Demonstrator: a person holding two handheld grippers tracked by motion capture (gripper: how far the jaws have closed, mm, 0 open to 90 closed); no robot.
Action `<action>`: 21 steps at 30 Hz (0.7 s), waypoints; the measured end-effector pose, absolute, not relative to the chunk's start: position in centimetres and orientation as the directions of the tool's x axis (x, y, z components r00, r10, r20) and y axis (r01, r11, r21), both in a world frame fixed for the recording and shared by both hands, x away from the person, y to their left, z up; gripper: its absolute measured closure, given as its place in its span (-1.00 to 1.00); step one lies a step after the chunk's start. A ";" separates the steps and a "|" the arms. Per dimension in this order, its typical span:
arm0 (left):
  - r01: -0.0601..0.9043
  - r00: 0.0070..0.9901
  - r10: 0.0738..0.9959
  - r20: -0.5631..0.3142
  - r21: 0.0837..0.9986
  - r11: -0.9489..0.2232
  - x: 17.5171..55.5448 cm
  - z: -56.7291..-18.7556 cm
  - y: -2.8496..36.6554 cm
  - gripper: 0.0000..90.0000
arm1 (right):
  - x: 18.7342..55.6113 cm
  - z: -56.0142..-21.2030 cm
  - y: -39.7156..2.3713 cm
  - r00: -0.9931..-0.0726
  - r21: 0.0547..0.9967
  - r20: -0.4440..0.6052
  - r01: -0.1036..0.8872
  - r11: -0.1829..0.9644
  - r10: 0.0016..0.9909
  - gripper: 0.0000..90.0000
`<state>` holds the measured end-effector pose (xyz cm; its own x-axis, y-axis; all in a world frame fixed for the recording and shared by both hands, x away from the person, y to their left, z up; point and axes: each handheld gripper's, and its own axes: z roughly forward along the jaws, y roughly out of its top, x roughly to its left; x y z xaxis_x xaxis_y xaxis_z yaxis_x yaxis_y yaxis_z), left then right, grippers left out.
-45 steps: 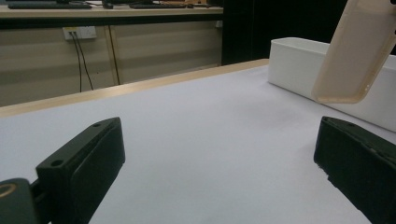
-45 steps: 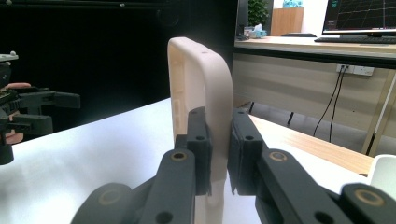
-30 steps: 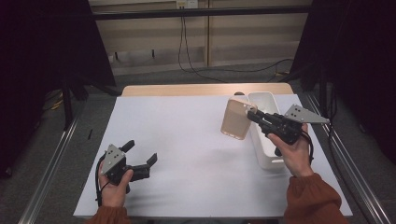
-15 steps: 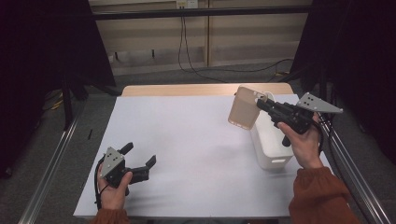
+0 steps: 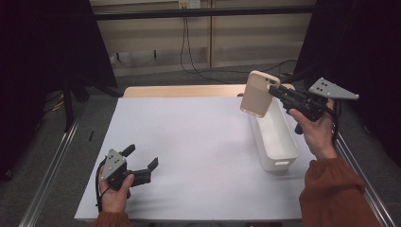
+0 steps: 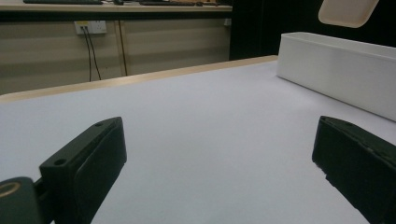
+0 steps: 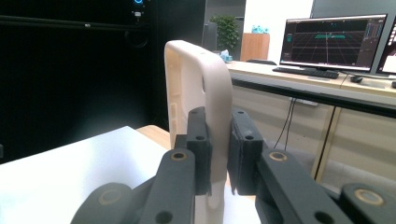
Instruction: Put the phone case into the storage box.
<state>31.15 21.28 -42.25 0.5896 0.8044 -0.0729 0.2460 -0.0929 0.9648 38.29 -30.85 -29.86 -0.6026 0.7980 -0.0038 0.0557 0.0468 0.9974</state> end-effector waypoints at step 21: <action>0.250 0.579 0.812 -0.074 0.964 -0.091 31.2 -41.9 21.6 -0.94 | 41.3 -30.6 -34.2 -0.545 0.989 -0.030 0.105 0.104 0.838 0.79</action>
